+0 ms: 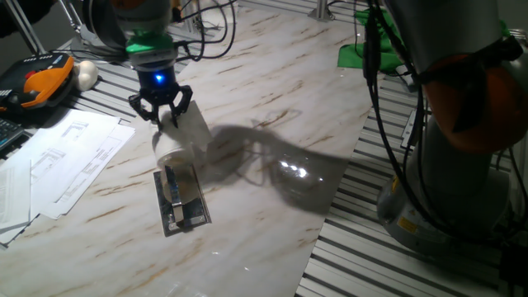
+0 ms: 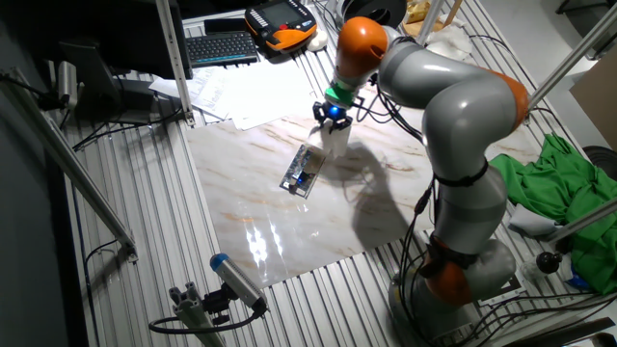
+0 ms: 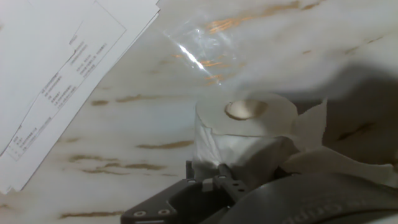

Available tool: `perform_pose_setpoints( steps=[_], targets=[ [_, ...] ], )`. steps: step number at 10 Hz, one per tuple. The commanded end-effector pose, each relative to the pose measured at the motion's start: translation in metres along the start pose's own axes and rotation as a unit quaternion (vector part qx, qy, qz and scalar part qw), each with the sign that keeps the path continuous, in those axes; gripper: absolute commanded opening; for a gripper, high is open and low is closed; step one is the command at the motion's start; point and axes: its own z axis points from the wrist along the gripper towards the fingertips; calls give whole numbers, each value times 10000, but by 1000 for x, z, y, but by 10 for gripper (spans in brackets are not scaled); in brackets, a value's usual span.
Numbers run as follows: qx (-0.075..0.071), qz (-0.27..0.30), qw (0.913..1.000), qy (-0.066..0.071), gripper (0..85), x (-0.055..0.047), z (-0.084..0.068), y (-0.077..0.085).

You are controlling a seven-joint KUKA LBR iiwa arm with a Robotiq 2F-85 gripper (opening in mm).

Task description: Put the toilet paper on its holder

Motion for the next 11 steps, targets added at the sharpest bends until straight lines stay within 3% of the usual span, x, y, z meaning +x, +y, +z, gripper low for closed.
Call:
perform_pose_setpoints(
  steps=[1, 3, 5, 8, 11],
  targets=[
    [40, 0, 10000, 55, 340, 2, 0, 4],
    [136, -11, 9997, 227, 340, 8, -4, 9],
    [183, -11, 9995, 267, 340, 12, -6, 13],
    [172, -49, 9995, 256, 340, 5, -3, 11],
    [186, -96, 9990, 398, 340, 2, -4, 10]
  ],
)
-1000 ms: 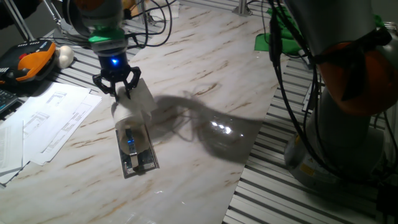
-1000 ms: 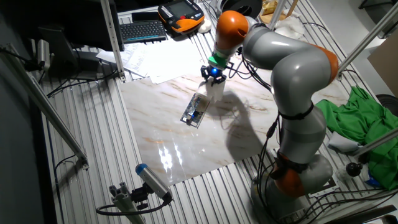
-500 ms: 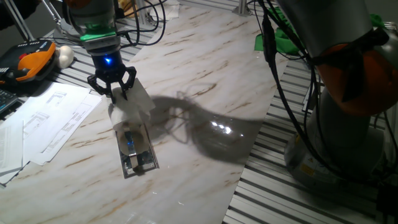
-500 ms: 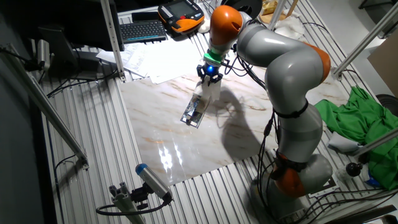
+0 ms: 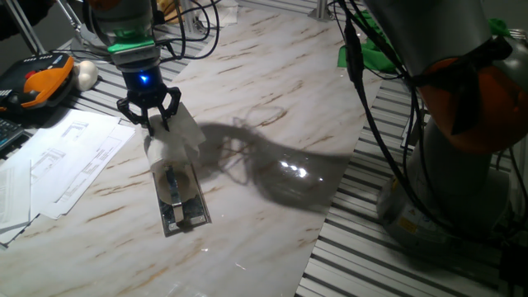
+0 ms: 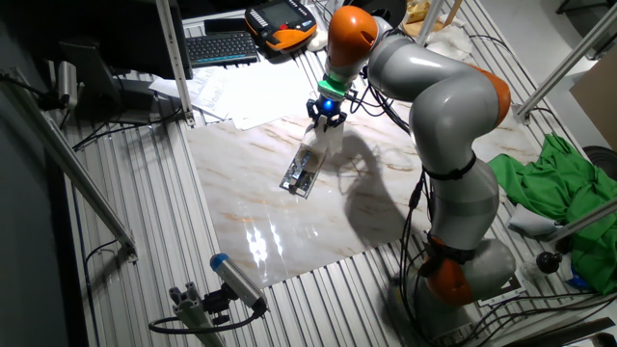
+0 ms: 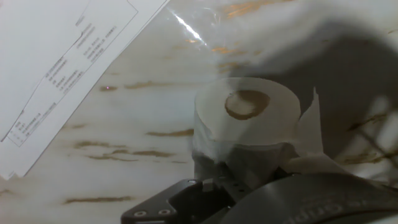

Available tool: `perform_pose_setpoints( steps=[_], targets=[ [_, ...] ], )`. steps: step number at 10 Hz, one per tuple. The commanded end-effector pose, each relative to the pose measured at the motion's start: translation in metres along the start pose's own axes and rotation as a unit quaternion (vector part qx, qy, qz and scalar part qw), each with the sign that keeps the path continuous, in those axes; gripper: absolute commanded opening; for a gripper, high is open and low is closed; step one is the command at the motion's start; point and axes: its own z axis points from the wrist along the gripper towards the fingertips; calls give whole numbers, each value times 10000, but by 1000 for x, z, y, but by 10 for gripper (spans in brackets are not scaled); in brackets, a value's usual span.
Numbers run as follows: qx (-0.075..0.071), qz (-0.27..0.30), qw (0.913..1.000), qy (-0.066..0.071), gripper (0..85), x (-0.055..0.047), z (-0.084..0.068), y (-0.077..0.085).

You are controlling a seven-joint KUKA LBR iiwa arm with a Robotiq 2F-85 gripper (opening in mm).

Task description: Put the toilet paper on its holder

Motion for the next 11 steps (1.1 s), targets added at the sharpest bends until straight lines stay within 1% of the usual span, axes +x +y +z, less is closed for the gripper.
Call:
perform_pose_setpoints(
  steps=[1, 4, 5, 8, 9, 11],
  targets=[
    [15, 1, 10000, 19, 340, 1, -1, 0],
    [61, 9, 10000, 70, 340, 4, -6, -2],
    [70, 28, 9999, 114, 340, 6, -8, -2],
    [112, 97, 9998, 159, 340, 14, -15, -2],
    [113, 120, 9997, 158, 340, 17, -15, -1],
    [122, 115, 9996, 213, 340, 23, -14, 1]
  ],
)
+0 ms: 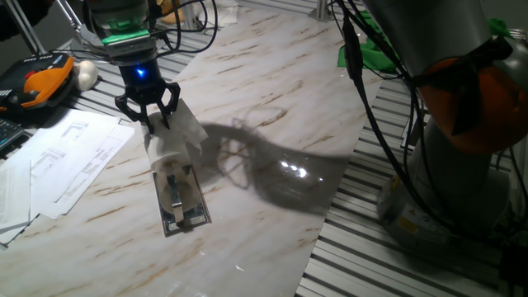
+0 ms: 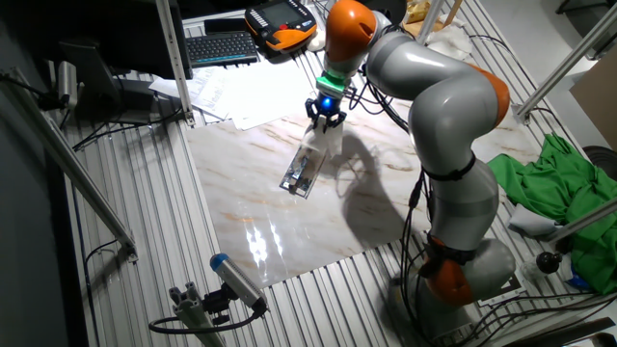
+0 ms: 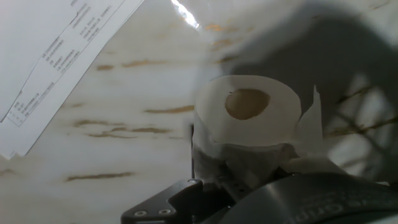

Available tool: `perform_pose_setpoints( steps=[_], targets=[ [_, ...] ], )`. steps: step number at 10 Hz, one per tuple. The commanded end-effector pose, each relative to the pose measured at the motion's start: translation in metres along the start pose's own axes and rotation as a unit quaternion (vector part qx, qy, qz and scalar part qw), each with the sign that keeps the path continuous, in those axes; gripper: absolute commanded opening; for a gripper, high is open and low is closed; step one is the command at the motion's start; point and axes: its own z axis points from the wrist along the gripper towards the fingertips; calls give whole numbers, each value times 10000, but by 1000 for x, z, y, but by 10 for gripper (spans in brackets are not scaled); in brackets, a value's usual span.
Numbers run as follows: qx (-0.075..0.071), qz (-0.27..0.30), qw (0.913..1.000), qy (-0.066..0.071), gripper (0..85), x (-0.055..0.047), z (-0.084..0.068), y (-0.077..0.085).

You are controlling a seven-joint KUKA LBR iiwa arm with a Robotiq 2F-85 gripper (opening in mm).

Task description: Put the toilet paper on its holder

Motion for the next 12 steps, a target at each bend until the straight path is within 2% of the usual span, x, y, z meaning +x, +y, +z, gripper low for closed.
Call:
perform_pose_setpoints(
  steps=[1, 5, 12],
  targets=[
    [-5, 2, 10000, 10, 340, 2, 1, 1],
    [-1, -3, 9999, 112, 340, 10, 6, 4],
    [-6, 20, 9999, 106, 340, 36, 24, 12]
  ],
)
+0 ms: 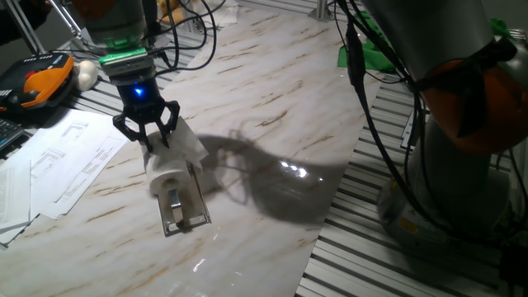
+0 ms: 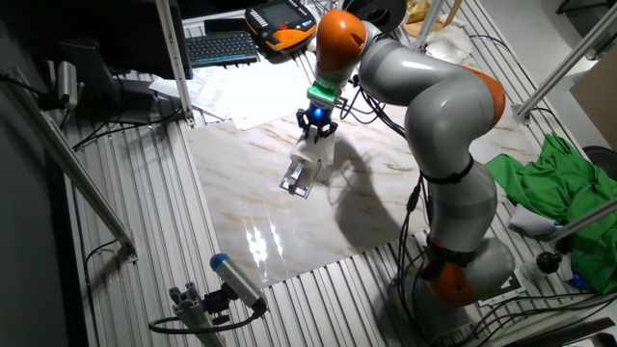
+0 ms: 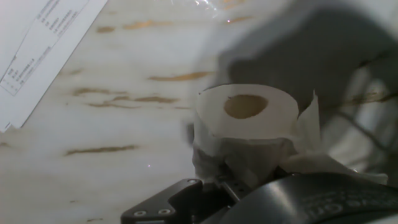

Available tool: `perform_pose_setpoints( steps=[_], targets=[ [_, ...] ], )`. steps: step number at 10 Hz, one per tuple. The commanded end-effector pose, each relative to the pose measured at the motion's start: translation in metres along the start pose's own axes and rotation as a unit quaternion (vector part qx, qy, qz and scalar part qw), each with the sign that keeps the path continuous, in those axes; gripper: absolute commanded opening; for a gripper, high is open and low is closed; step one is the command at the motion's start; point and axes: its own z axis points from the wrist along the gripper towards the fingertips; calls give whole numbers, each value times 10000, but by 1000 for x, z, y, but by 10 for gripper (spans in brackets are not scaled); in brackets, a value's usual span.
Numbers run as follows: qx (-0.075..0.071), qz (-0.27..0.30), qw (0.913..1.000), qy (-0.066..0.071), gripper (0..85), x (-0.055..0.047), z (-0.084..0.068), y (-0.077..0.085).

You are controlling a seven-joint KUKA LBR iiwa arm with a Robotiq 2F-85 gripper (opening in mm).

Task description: Put the toilet paper on its holder

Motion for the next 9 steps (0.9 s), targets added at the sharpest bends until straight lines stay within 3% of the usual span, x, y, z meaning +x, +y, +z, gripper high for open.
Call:
perform_pose_setpoints(
  steps=[1, 6, 9],
  targets=[
    [4, 1, 10000, -5, 340, 3, 2, 0],
    [-23, 51, 10000, 43, 340, 18, 7, 0],
    [-39, 73, 9999, -70, 340, 29, 16, 1]
  ],
)
